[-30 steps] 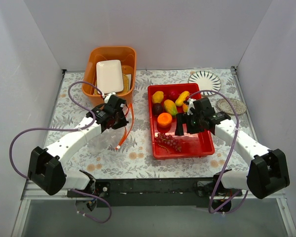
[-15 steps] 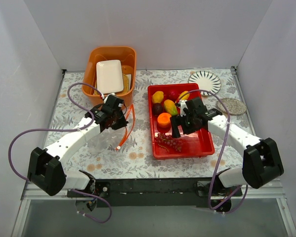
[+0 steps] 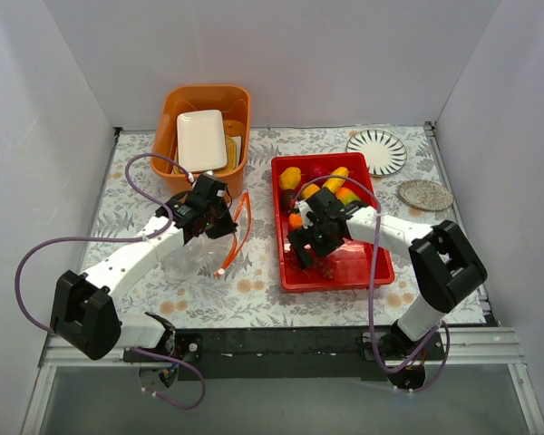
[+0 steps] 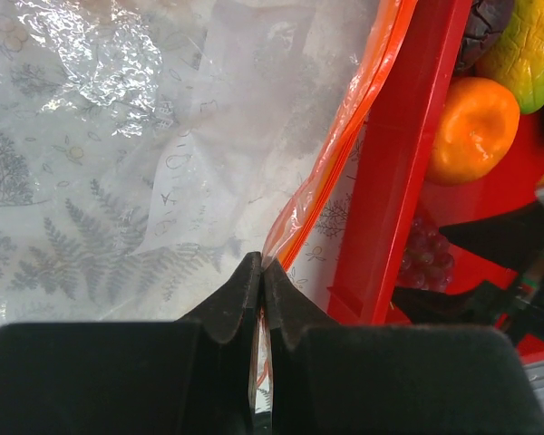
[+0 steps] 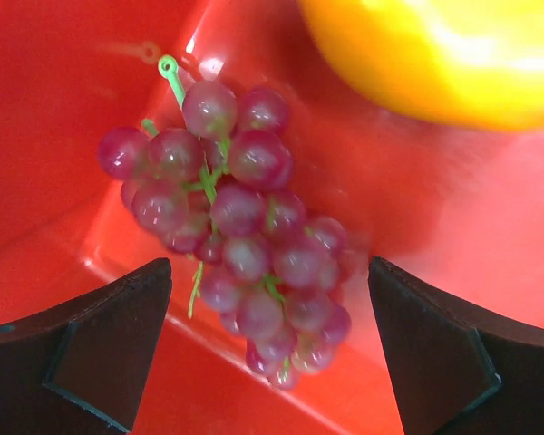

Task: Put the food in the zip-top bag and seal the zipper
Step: Pick up the fake fruit from the bin.

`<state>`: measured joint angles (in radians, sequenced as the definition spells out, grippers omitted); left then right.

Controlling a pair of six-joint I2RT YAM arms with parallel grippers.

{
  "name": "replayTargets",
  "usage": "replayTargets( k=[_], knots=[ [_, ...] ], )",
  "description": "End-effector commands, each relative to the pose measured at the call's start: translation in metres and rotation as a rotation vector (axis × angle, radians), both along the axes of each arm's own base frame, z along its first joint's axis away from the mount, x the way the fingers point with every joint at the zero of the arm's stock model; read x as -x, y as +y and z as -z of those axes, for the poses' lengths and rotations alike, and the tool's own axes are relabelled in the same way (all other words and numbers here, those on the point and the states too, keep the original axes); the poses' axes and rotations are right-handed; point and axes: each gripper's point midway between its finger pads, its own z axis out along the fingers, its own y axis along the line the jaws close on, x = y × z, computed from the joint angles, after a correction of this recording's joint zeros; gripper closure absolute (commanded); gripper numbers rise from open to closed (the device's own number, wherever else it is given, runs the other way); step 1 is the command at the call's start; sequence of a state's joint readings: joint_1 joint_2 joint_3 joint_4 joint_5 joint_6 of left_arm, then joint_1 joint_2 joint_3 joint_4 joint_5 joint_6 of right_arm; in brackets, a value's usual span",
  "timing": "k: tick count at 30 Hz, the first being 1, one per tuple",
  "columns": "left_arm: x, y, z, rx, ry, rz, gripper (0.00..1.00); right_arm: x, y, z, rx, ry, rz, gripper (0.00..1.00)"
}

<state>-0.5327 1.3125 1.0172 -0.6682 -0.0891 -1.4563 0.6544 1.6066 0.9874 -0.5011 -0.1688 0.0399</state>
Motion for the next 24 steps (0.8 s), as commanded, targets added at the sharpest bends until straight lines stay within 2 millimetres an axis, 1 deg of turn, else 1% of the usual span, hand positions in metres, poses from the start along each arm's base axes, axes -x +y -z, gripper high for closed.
replayTargets(
  k=[1,4,6,7,9,10,12,13,15,16,18,19,21,24],
  knots=[
    [0.004,-0.001,-0.011,0.036,-0.026,0.020,1.00,-0.011,0.012,0.007,0.034,-0.048,-0.051,0.03],
    [0.005,0.000,-0.014,0.039,-0.039,0.019,1.00,-0.010,0.007,0.022,0.086,-0.026,-0.048,0.03],
    [0.006,0.001,-0.016,0.040,-0.045,0.019,1.00,-0.007,0.008,0.029,0.090,-0.009,-0.055,0.04],
    [0.006,0.001,-0.016,0.040,-0.045,0.019,1.00,-0.003,0.009,0.034,0.088,0.007,-0.062,0.07],
    [0.006,0.001,-0.016,0.037,-0.047,0.022,1.00,-0.002,0.009,0.038,0.086,0.009,-0.067,0.09],
    [0.006,0.001,-0.016,0.037,-0.047,0.022,1.00,0.001,0.007,0.042,0.094,0.016,-0.068,0.17],
    [0.007,0.002,-0.016,0.034,-0.044,0.023,1.00,0.001,0.005,0.044,0.103,0.014,-0.062,0.23],
    [0.007,0.002,-0.017,0.034,-0.048,0.023,1.00,0.002,0.004,0.043,0.104,0.011,-0.061,0.30],
    [0.008,0.002,-0.016,0.036,-0.049,0.024,1.00,0.004,0.002,0.045,0.103,0.013,-0.057,0.34],
    [0.008,0.002,-0.016,0.037,-0.051,0.026,1.00,0.005,0.002,0.043,0.098,0.011,-0.059,0.42],
    [0.008,0.002,-0.016,0.039,-0.048,0.025,1.00,0.007,0.000,0.044,0.100,0.014,-0.056,0.50],
    [0.008,0.002,-0.017,0.041,-0.051,0.025,1.00,0.008,-0.001,0.044,0.102,0.014,-0.057,0.58],
    [0.007,0.001,-0.018,0.043,-0.055,0.027,1.00,0.009,-0.002,0.042,0.101,0.013,-0.056,0.64],
    [0.007,0.000,-0.020,0.048,-0.057,0.030,1.00,0.009,-0.001,0.037,0.095,0.006,-0.051,0.66]
  ],
)
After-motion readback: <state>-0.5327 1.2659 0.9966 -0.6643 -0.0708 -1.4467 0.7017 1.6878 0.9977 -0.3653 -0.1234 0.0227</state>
